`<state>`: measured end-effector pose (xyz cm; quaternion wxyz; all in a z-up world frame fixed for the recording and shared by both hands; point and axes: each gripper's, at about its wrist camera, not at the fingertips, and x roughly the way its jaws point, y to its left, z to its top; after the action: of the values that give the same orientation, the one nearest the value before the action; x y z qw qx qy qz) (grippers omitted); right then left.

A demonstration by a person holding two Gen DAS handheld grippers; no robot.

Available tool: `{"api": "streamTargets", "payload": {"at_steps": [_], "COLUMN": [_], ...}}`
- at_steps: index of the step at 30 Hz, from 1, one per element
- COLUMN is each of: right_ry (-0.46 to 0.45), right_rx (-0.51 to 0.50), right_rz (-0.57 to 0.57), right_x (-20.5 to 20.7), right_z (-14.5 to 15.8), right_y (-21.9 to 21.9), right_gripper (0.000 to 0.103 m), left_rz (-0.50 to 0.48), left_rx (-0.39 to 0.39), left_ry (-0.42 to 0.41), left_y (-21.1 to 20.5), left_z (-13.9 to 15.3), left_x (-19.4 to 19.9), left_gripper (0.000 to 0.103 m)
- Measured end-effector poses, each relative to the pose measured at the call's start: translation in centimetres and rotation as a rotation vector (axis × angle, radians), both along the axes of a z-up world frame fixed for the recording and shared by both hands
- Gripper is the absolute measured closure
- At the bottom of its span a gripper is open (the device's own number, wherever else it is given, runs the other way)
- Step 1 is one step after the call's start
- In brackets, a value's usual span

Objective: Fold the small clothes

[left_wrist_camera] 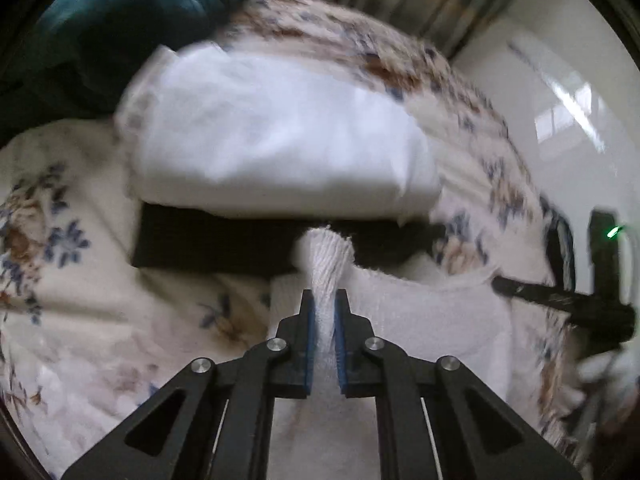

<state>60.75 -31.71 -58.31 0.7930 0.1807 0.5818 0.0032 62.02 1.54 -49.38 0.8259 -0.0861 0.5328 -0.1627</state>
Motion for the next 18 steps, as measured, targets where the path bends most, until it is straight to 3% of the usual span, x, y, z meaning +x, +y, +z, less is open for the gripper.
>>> {"api": "streamTargets", "payload": {"at_steps": [5, 8, 11, 12, 13, 15, 18], "right_ry": [0.054, 0.12, 0.156, 0.161, 0.165, 0.127, 0.12], "right_rx": [0.002, -0.009, 0.021, 0.054, 0.081, 0.108, 0.155], "right_rz": [-0.027, 0.003, 0.042, 0.048, 0.049, 0.046, 0.048], "right_x": [3.3, 4.5, 4.5, 4.2, 3.7, 1.5, -3.4], "right_z": [-2.5, -4.6, -5.3, -5.2, -4.9, -3.6, -2.2], "right_y": [-0.5, 0.2, 0.5, 0.4, 0.1, -0.9, -2.3], "right_gripper": [0.1, 0.1, 0.097, 0.094, 0.08, 0.058, 0.053], "left_rz": [0.123, 0.096, 0.068, 0.072, 0.072, 0.097, 0.114], "left_rx": [-0.019, -0.047, -0.148, -0.165, -0.194, -0.26, -0.288], "left_ry": [0.145, 0.232, 0.241, 0.251, 0.249, 0.228, 0.186], "left_y": [3.3, 3.3, 3.5, 3.7, 4.1, 5.4, 7.0], "left_z": [-5.2, -7.7, -6.8, -6.1, -5.5, -3.9, -1.8], "left_x": [3.1, 3.6, 3.0, 2.5, 2.0, -0.4, -5.4], "left_gripper": [0.097, 0.096, 0.088, 0.076, 0.067, 0.063, 0.062]}}
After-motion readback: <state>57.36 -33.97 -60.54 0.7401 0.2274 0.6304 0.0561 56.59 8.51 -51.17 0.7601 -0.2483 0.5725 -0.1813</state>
